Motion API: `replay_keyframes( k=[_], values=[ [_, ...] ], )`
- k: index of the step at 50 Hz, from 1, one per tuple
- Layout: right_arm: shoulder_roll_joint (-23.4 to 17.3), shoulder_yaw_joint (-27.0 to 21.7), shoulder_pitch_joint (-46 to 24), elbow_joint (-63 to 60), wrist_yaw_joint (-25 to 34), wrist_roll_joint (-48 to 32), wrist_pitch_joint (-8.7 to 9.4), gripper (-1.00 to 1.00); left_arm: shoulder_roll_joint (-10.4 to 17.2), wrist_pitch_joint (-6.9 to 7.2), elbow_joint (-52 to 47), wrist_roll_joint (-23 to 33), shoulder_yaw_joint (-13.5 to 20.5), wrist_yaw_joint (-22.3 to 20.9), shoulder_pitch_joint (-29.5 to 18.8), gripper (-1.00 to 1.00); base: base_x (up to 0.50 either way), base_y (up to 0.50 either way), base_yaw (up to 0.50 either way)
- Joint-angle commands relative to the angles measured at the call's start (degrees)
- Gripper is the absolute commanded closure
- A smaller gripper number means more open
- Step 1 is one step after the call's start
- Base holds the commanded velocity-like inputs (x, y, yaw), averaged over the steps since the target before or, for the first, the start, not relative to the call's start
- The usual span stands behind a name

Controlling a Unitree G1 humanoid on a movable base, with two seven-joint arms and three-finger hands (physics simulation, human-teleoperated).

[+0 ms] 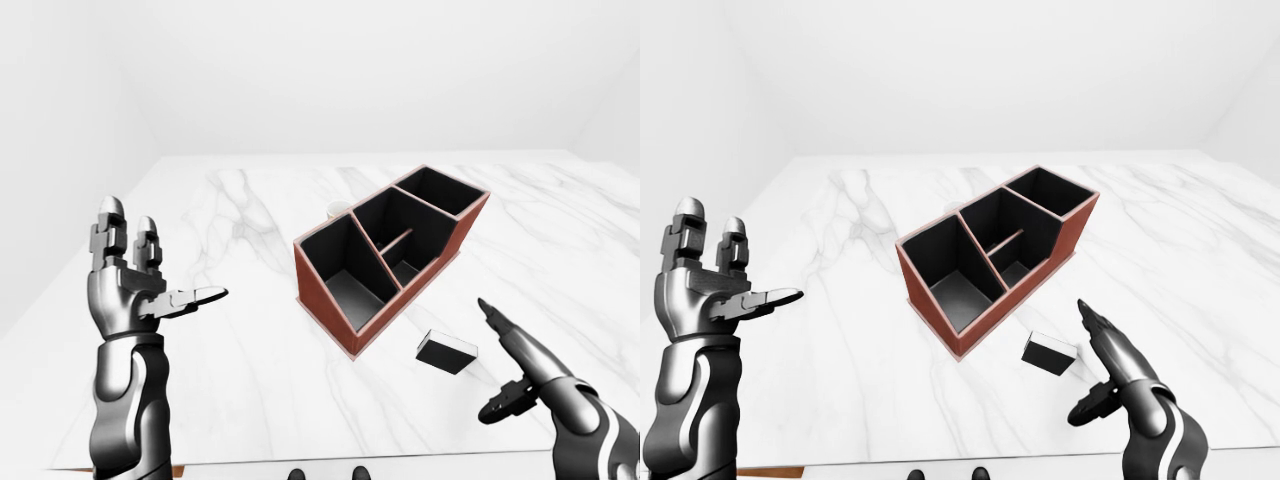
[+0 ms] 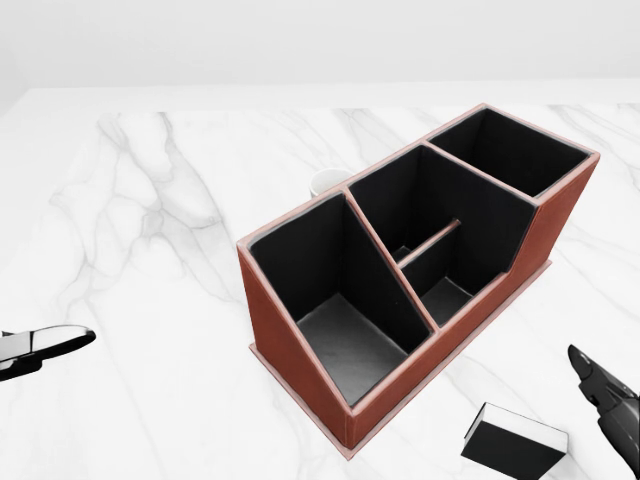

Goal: Pick up the book and place it in the left compartment of the caddy.

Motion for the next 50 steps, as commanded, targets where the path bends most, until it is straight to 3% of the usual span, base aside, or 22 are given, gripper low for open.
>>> replay_keyframes(
  k=[1, 31, 50],
  values=[
    [-2.2, 0.4, -2.3, 3.3, 0.0, 0.4, 0.0, -1.0, 0.0, 0.0, 0.4, 0.0, 0.0, -0.1, -0.1, -1.0, 0.0, 0.0, 0.0],
    [-6.1, 6.1, -7.0, 13.6, 0.0, 2.7, 0.0, -1.0, 0.2, 0.0, 0.5, -0.2, 0.2, 0.1, -0.2, -1.0, 0.0, 0.0, 0.0],
    [-7.2, 6.9, -7.5, 17.4, 0.0, 3.3, 0.0, -1.0, 0.3, 0.0, 0.5, -0.4, 0.3, 0.1, -0.2, -1.0, 0.0, 0.0, 0.0]
  ],
)
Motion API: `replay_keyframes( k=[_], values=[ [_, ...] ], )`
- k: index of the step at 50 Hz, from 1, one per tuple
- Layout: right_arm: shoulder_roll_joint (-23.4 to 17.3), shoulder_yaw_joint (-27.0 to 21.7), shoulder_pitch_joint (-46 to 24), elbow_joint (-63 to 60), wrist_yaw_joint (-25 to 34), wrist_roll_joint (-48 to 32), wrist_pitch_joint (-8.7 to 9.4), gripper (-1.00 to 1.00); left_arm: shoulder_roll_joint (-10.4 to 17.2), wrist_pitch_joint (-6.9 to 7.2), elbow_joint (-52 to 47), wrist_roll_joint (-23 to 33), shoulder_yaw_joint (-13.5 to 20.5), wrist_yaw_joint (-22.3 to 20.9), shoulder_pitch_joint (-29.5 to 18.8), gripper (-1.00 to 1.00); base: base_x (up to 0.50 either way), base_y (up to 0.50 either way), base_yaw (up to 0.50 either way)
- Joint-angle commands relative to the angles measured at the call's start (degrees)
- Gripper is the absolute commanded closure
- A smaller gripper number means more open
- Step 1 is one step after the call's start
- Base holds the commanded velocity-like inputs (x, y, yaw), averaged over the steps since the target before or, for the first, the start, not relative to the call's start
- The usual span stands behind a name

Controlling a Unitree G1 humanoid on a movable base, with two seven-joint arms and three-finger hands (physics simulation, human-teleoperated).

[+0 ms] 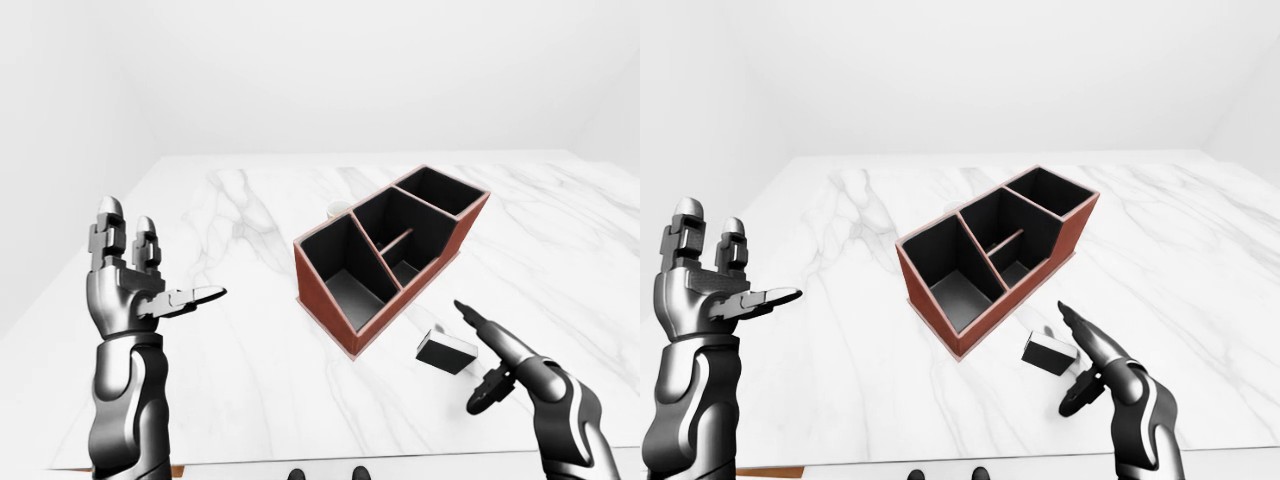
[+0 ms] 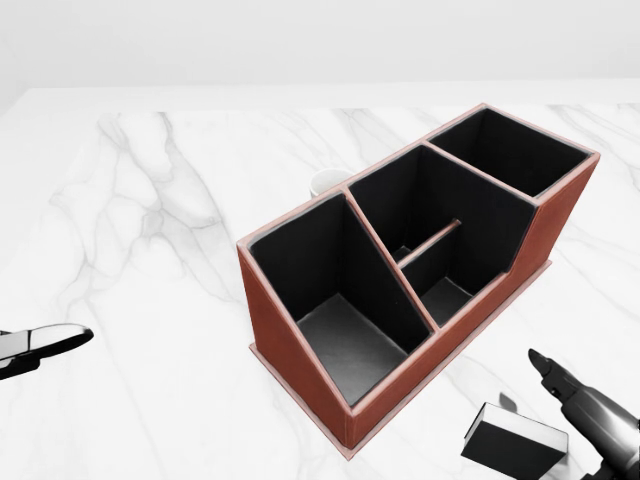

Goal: Pick up the book and place it in the left compartment of the caddy.

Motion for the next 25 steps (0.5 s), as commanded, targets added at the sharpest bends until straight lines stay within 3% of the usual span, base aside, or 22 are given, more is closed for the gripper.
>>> replay_keyframes(
  k=[1, 25],
  values=[
    [-0.7, 0.7, -0.6, 3.1, 0.0, 0.5, 0.0, -1.0, 0.0, 0.0, -0.2, -0.1, 0.1, 0.0, 0.1, -1.0, 0.0, 0.0, 0.0],
    [-1.4, 1.7, -2.0, 4.1, 0.0, 0.2, 0.0, -1.0, 0.1, 0.0, -1.0, -0.3, 0.3, 0.3, 0.1, -1.0, 0.0, 0.0, 0.0]
  ],
)
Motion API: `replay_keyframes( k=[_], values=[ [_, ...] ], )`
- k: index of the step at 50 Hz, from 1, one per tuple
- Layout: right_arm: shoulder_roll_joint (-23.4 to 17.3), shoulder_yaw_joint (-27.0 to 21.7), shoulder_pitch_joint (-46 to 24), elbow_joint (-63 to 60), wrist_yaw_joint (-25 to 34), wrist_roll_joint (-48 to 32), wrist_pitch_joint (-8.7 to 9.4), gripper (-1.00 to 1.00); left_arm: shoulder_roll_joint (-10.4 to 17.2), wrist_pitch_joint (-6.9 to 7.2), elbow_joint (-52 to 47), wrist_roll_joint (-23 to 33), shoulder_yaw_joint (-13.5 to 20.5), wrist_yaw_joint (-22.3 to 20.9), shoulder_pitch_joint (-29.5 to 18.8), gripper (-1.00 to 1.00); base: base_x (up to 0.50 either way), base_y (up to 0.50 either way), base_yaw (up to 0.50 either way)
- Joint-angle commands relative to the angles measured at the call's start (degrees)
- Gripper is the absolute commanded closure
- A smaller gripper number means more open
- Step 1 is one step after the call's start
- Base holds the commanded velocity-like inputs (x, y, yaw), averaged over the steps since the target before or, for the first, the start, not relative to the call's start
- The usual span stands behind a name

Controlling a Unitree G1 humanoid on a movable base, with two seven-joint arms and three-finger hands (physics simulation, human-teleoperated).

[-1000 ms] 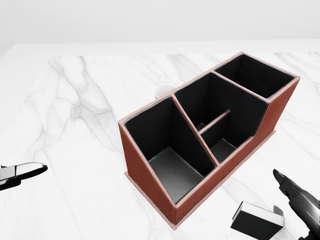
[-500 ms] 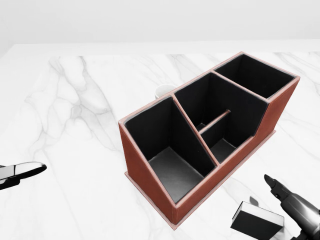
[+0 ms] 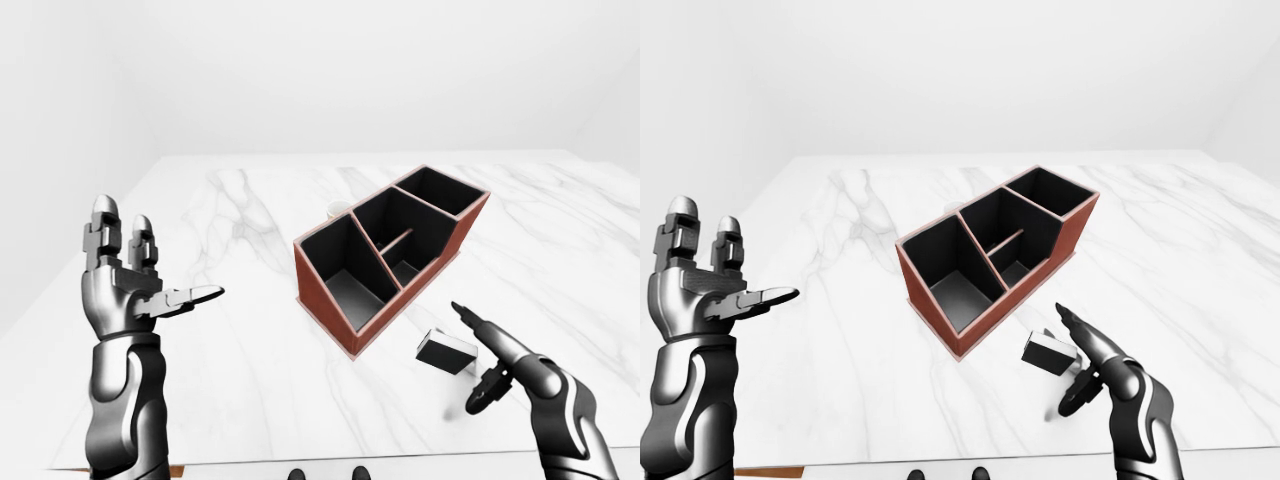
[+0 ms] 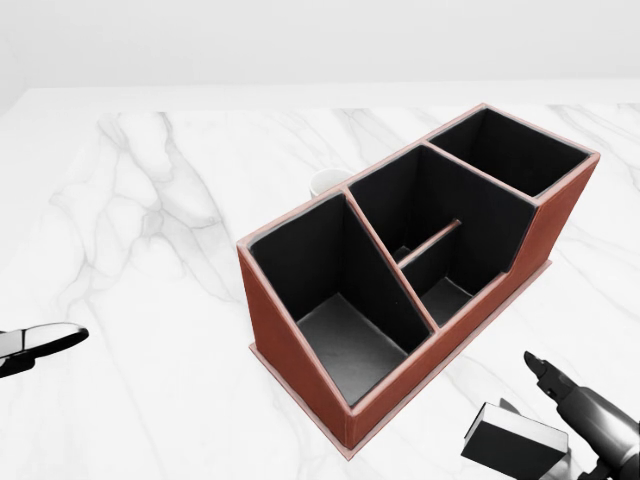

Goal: Pick up the book and place it in the left compartment of the caddy.

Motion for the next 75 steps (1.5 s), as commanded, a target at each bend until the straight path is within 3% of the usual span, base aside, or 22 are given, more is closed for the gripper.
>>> replay_keyframes(
  k=[1, 41, 43, 44, 46, 65, 75],
  values=[
    [-0.3, 0.6, -0.9, 1.5, 0.0, 0.3, 0.0, -1.0, 0.0, 0.0, -0.4, 0.0, 0.0, 0.1, 0.0, -1.0, 0.0, 0.0, 0.0],
    [-1.3, 4.9, -4.6, 10.4, 0.0, 2.9, 0.0, -1.0, 0.2, 0.0, 0.9, 0.2, 0.0, 0.2, -0.3, -1.0, 0.0, 0.0, 0.0],
    [-1.0, 5.1, -4.2, 9.9, 0.0, 3.0, 0.0, -0.58, 0.3, 0.0, 0.8, 0.0, 0.2, 0.3, -0.4, -1.0, 0.0, 0.0, 0.0],
    [-1.0, 5.2, -4.1, 9.9, 0.0, 3.0, 0.0, -0.18, 0.4, 0.0, 0.7, 0.0, 0.3, 0.3, -0.4, -1.0, 0.0, 0.0, 0.0],
    [-1.0, 5.2, -4.0, 9.6, 0.0, 3.0, 0.0, 1.0, 0.3, 0.0, 0.7, 0.0, 0.3, 0.3, -0.3, -1.0, 0.0, 0.0, 0.0],
    [-0.2, 5.1, -3.0, 3.2, 0.0, 0.3, 0.0, 1.0, 0.7, 0.0, 0.4, -0.8, 1.0, 0.6, -0.5, -1.0, 0.0, 0.0, 0.0],
    [0.4, 4.0, -2.0, -9.4, 0.0, -4.8, 0.0, 1.0, 0.7, 0.0, 0.2, -0.8, 0.9, 0.6, -0.4, -1.0, 0.0, 0.0, 0.0]
  ],
)
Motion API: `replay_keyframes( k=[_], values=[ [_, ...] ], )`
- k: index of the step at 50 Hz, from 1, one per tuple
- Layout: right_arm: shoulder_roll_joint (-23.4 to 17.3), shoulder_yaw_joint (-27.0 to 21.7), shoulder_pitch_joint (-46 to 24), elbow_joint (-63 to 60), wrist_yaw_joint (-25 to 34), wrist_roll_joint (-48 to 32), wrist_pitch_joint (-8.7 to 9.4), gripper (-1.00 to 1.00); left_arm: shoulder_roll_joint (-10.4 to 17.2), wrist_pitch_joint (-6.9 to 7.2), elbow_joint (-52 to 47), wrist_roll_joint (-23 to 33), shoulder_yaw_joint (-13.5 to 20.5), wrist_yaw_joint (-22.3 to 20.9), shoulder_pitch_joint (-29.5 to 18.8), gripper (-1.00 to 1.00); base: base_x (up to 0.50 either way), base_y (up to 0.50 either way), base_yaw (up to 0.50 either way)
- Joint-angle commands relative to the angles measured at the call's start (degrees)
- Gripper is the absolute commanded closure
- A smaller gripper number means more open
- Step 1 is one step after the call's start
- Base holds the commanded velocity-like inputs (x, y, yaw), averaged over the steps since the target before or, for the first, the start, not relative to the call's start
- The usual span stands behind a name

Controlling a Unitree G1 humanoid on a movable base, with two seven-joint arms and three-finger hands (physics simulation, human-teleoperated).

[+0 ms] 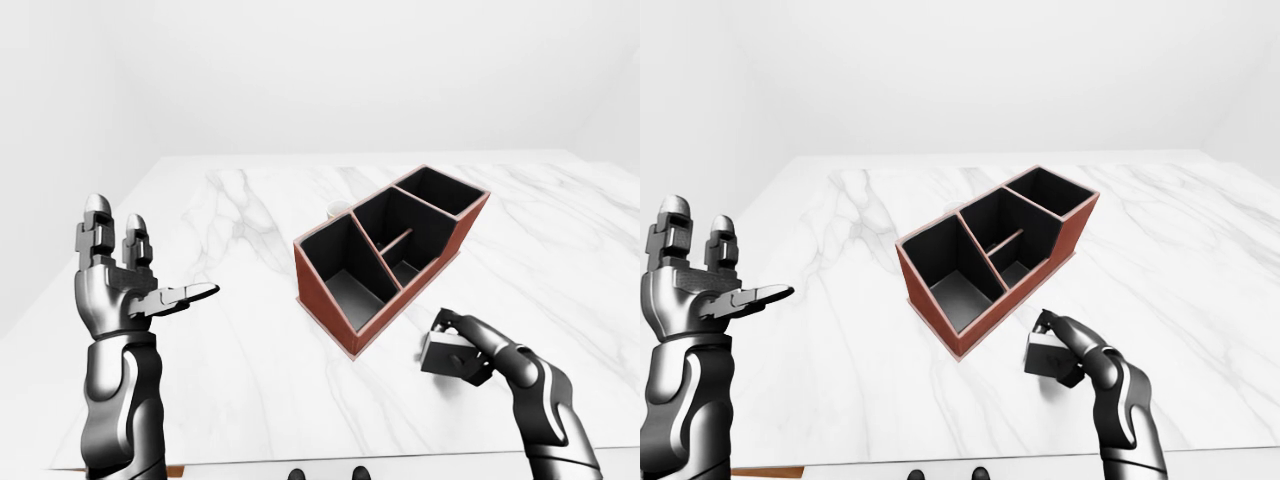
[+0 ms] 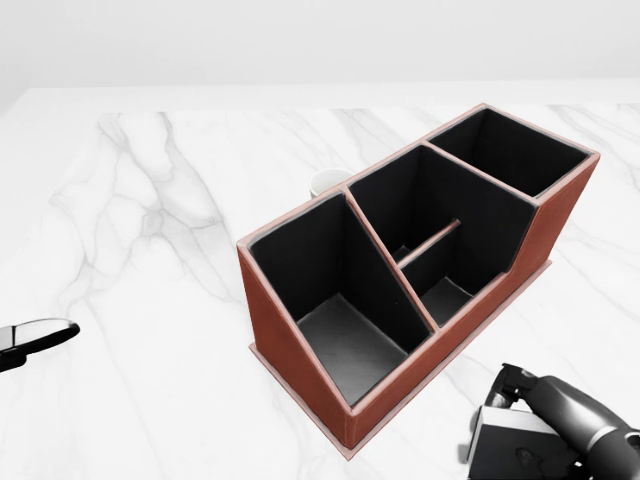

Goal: Pick up the book and place it in the left compartment of the caddy.

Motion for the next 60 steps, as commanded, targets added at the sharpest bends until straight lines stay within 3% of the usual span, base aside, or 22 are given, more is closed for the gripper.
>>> replay_keyframes(
  k=[1, 14, 36, 48, 54, 60],
  values=[
    [0.4, -1.7, 0.4, -12.0, 0.0, -2.8, 0.0, 1.0, 0.0, 0.0, -0.3, -0.1, -0.1, 0.1, 0.1, -1.0, 0.0, 0.0, 0.0],
    [2.2, -3.6, 0.0, -26.0, 0.0, -12.9, 0.0, 1.0, -0.2, 0.0, -1.1, -0.2, 0.1, -0.1, 0.4, -1.0, 0.0, 0.0, 0.0],
    [6.2, 1.8, -8.9, -39.7, 0.0, -30.1, 0.0, 1.0, -0.4, 0.0, -1.1, 0.0, -0.1, -0.2, 0.6, -1.0, 0.0, 0.0, 0.0],
    [6.8, 2.0, -12.5, -42.9, 0.0, -33.4, 0.0, 1.0, -0.7, 0.0, -1.1, 0.5, -0.6, -0.2, 0.7, -1.0, 0.0, 0.0, 0.0],
    [4.8, 4.7, -13.4, -44.5, 0.0, -33.2, 0.0, 1.0, -0.7, 0.0, -1.0, 0.5, -0.6, -0.1, 0.6, -1.0, 0.0, 0.0, 0.0],
    [-1.7, 11.7, -14.0, -46.8, 0.0, -30.1, 0.0, 1.0, -0.7, 0.0, -1.3, 0.5, -0.6, -0.1, 0.7, -1.0, 0.0, 0.0, 0.0]
  ],
)
